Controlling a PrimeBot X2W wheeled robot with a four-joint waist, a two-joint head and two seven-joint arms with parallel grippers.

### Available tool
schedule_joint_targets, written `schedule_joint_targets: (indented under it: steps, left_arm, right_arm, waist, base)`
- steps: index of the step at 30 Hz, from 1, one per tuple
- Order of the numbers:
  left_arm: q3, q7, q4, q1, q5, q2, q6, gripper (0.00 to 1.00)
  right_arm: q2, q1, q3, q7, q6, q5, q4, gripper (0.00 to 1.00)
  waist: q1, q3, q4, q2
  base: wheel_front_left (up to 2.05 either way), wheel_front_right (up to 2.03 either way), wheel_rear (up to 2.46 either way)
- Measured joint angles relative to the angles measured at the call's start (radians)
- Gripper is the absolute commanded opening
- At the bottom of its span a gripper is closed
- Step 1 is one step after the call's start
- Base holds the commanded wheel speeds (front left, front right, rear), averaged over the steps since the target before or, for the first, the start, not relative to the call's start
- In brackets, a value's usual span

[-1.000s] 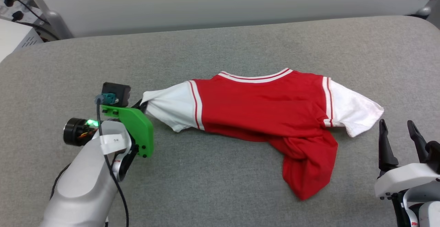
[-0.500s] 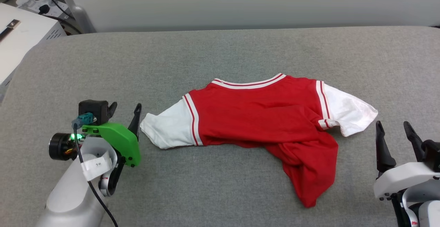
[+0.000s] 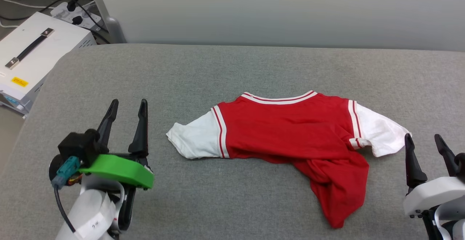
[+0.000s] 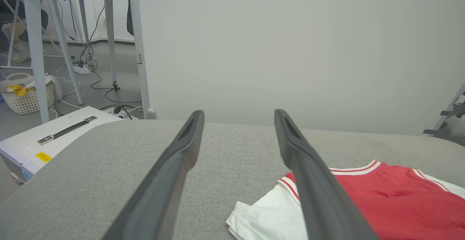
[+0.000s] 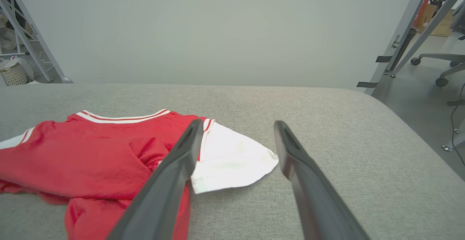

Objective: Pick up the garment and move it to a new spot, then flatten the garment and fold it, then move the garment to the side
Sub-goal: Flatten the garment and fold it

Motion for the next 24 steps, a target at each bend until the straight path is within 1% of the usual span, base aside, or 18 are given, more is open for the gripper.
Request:
schedule_joint_targets:
  steps: [3, 5, 7, 9, 12, 13, 15, 19, 22, 24]
  left_arm:
    - [0.047, 0.000, -0.092, 0.093, 0.035, -0.038, -0.002, 1.00]
    - [0.053, 0.000, -0.131, 0.137, 0.067, -0.058, -0.015, 1.00]
    - [0.045, 0.000, -0.146, 0.148, 0.090, -0.063, -0.032, 1.00]
    - [0.040, 0.000, -0.157, 0.147, 0.105, -0.065, -0.043, 1.00]
    - [0.040, 0.000, -0.169, 0.144, 0.125, -0.079, -0.053, 1.00]
    - [0.039, 0.000, -0.171, 0.142, 0.128, -0.081, -0.055, 1.00]
    - [0.037, 0.000, -0.171, 0.138, 0.135, -0.084, -0.063, 1.00]
    - [0.035, 0.000, -0.172, 0.119, 0.144, -0.095, -0.072, 1.00]
    - [0.036, 0.000, -0.174, 0.101, 0.145, -0.107, -0.080, 1.00]
    - [0.036, 0.000, -0.175, 0.089, 0.150, -0.112, -0.082, 1.00]
  right_arm:
    - [-0.006, 0.010, 0.002, 0.016, 0.000, 0.014, -0.006, 1.00]
    - [-0.020, 0.011, 0.002, 0.049, 0.000, 0.022, -0.017, 1.00]
    - [-0.047, 0.010, 0.010, 0.101, 0.000, 0.031, -0.037, 1.00]
    - [-0.086, 0.006, 0.023, 0.183, 0.000, 0.045, -0.052, 1.00]
    - [-0.162, -0.022, 0.034, 0.376, 0.000, 0.093, -0.068, 1.00]
    - [-0.178, -0.038, 0.032, 0.430, 0.000, 0.111, -0.072, 1.00]
    - [-0.215, -0.090, 0.024, 0.565, 0.000, 0.158, -0.070, 1.00]
    - [-0.266, -0.184, -0.021, 0.785, 0.000, 0.181, -0.023, 1.00]
    - [-0.285, -0.238, -0.058, 0.872, 0.000, 0.175, 0.030, 1.00]
    - [-0.293, -0.267, -0.075, 0.891, 0.000, 0.155, 0.070, 1.00]
  waist:
    - [0.0000, -0.005, 0.014, -0.0001]
    - [0.0000, -0.002, 0.023, -0.0001]
    - [0.0000, 0.006, 0.031, 0.0000]
    - [0.0000, 0.019, 0.038, 0.0000]
    - [0.0000, 0.048, 0.050, 0.0000]
    - [0.0000, 0.056, 0.053, 0.0000]
    - [0.0000, 0.080, 0.062, 0.0000]
    - [0.0000, 0.126, 0.081, -0.0001]
    - [0.0000, 0.160, 0.100, 0.0000]
    - [0.0000, 0.179, 0.114, 0.0000]
  base:
    - [0.00, 0.00, 0.00]
    - [0.00, 0.00, 0.00]
    - [0.00, 0.00, 0.00]
    - [0.00, 0.00, 0.00]
    - [0.00, 0.00, 0.00]
    - [0.00, 0.00, 0.00]
    - [0.00, 0.00, 0.00]
    - [0.00, 0.00, 0.00]
    - [0.00, 0.00, 0.00]
    - [0.00, 0.00, 0.00]
